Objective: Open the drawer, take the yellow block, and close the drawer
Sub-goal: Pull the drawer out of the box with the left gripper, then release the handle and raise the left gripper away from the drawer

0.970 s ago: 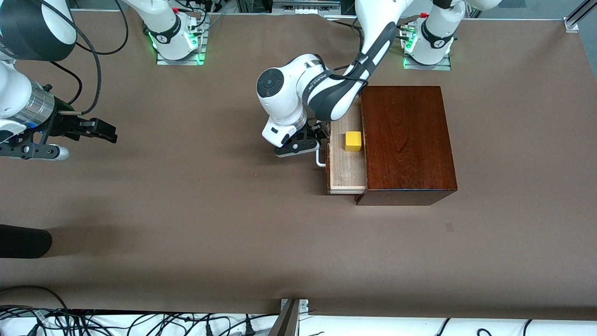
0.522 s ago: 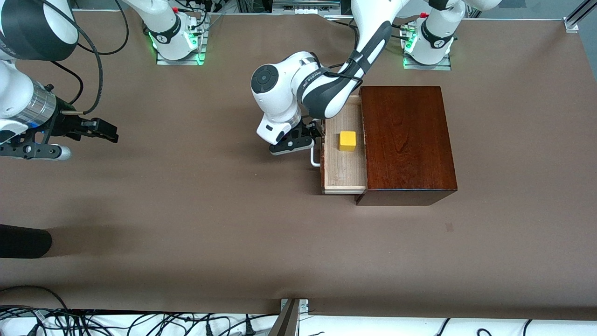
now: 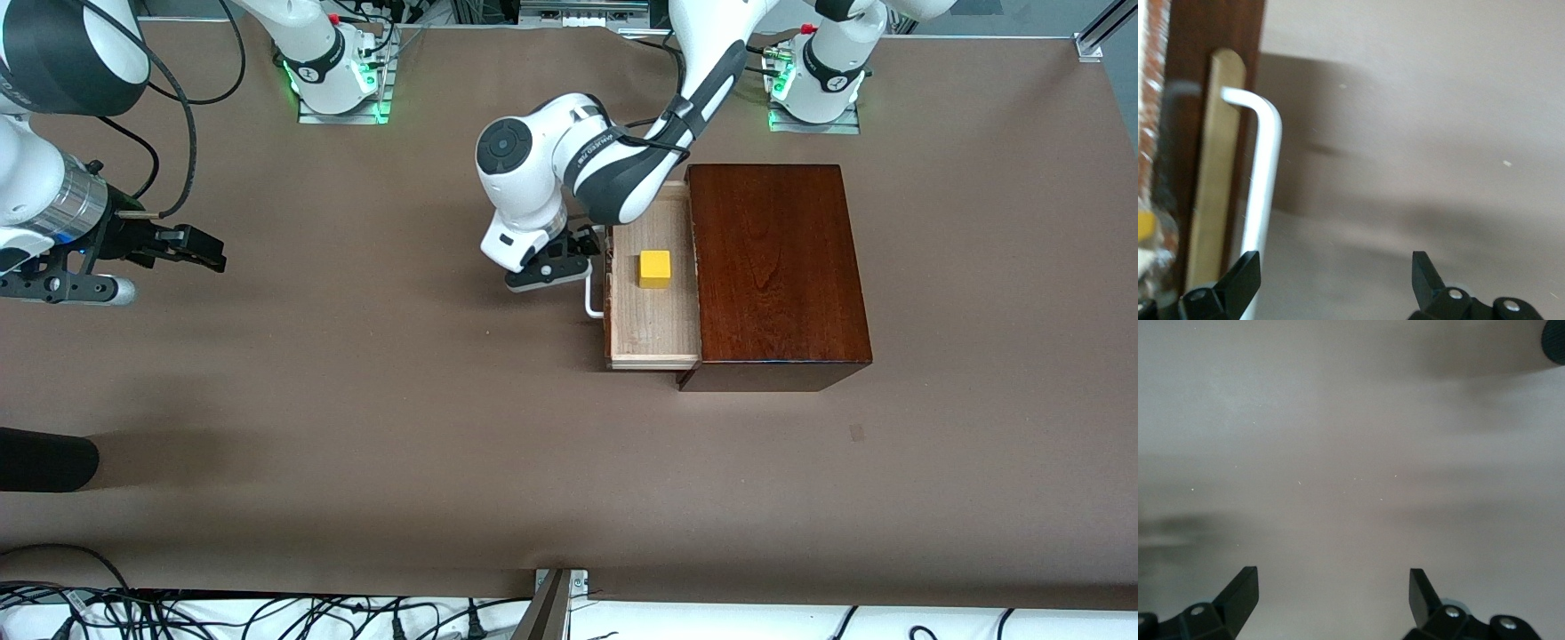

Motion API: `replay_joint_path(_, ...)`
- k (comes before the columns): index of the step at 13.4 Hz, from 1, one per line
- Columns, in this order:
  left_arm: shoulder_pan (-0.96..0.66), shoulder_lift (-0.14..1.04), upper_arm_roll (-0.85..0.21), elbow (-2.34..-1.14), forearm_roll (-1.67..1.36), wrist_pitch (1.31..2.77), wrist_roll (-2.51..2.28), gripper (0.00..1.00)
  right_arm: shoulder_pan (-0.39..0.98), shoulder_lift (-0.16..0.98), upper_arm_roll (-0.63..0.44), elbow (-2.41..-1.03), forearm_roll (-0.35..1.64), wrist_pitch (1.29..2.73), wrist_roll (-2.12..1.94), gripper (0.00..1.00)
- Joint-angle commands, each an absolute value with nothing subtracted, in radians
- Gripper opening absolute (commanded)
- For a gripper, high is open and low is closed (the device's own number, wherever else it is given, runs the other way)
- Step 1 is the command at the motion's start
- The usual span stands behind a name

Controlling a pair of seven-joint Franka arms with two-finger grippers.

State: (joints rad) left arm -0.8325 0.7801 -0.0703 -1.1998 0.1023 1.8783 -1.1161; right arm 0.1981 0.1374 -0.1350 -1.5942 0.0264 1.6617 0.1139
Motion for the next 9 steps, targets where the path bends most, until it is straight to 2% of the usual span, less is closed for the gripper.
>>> replay_joint_path(1,-0.844,0.804,-0.069,-1.149,0.081,1.868,-1.126,1.0,0.201,0.137,-0.135,-1.586,0.023,1.655,0.124,1.0)
replay_joint_path(5,-0.835,0.778,-0.066,-1.149,0.083,1.835,-1.105,1.0,0.199,0.127,-0.138,-1.583,0.012,1.654,0.121,1.0)
replay_joint_path(9,-0.781,0.691,-0.068,-1.15,0.023,1.821,-1.081,1.0,0.195,0.12,-0.146,-1.578,0.002,1.648,0.132,1.0)
